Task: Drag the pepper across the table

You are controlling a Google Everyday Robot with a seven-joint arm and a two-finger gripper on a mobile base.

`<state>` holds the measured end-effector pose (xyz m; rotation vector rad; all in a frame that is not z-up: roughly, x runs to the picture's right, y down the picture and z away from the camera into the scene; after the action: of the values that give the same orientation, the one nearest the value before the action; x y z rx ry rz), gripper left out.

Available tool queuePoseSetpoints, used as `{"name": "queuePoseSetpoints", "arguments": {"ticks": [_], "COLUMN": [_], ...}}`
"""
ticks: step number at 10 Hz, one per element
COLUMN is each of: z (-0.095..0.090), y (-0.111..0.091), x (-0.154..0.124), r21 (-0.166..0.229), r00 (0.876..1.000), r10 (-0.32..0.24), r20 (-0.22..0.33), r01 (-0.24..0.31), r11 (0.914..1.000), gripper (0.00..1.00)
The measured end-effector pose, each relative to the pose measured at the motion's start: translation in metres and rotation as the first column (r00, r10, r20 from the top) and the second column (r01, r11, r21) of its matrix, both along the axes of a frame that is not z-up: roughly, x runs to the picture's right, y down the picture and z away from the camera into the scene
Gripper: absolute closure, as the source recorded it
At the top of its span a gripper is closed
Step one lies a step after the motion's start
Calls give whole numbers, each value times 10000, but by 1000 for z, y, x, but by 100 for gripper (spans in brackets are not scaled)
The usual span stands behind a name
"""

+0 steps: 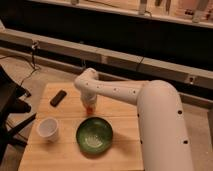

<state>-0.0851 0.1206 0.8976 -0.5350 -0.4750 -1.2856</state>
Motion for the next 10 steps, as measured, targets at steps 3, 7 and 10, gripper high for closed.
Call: {"name": "queuePoseSetpoints", "arguments": {"ticks": [3, 7, 10], "z": [-2, -4, -5], "y": [1, 3, 5], "x": [-10, -21, -27], "r21": [15, -20, -47], "r00": [10000, 9998, 9996], "r10": [-61, -165, -228], "r20": [65, 138, 174], "r01": [61, 165, 229], "r11": [10000, 9999, 9997], "gripper": [86, 86, 86]}}
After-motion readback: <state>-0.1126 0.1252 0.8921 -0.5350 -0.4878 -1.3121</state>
